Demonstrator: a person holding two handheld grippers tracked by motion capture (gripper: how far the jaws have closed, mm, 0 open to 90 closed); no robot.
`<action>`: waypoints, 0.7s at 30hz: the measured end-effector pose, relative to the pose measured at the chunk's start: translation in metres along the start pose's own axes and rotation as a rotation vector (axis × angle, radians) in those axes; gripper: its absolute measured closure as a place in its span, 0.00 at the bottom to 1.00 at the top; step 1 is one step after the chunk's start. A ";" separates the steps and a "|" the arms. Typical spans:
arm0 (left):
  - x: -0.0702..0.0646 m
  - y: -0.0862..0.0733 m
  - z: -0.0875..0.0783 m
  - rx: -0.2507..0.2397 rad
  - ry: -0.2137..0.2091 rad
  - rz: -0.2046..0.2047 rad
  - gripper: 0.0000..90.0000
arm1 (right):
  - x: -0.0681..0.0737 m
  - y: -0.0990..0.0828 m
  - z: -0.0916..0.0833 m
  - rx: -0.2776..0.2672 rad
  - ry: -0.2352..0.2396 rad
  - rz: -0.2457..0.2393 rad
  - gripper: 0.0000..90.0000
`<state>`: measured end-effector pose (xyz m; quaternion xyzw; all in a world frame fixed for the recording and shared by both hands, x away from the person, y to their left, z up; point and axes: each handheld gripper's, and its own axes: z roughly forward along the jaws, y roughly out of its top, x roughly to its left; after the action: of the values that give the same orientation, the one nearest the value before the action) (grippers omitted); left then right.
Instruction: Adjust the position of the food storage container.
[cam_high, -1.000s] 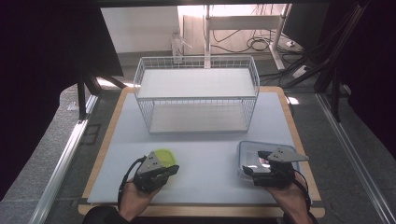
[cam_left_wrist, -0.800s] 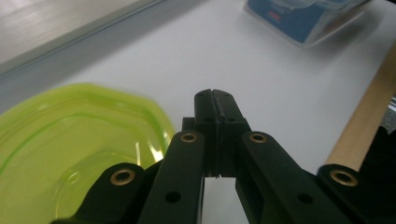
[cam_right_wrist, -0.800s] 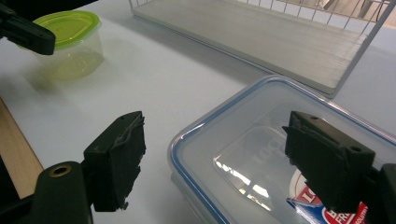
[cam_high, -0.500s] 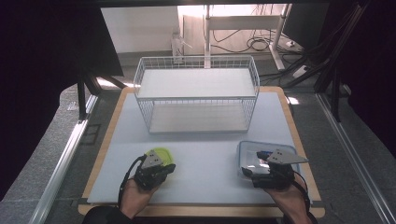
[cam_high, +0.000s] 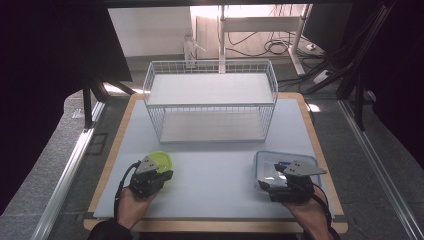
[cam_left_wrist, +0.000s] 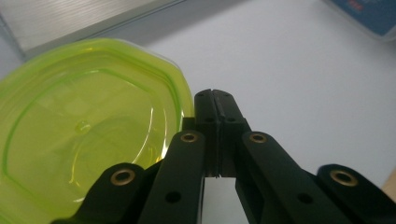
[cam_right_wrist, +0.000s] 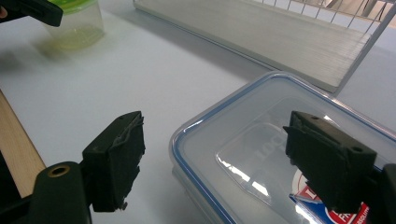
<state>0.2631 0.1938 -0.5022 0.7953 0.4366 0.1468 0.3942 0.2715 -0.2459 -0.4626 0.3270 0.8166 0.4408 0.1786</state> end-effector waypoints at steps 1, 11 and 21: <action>0.002 -0.001 0.000 0.005 0.006 -0.005 1.00 | 0.000 0.000 0.000 0.000 0.000 -0.001 0.22; 0.021 -0.007 -0.008 0.010 0.059 -0.041 1.00 | -0.002 -0.001 0.000 0.007 -0.002 0.000 0.22; -0.005 -0.004 -0.002 -0.017 0.004 0.077 0.94 | -0.014 -0.001 -0.014 0.046 -0.056 0.030 0.47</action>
<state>0.2569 0.1922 -0.5030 0.8077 0.4051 0.1671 0.3945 0.2734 -0.2646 -0.4558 0.3555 0.8162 0.4152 0.1874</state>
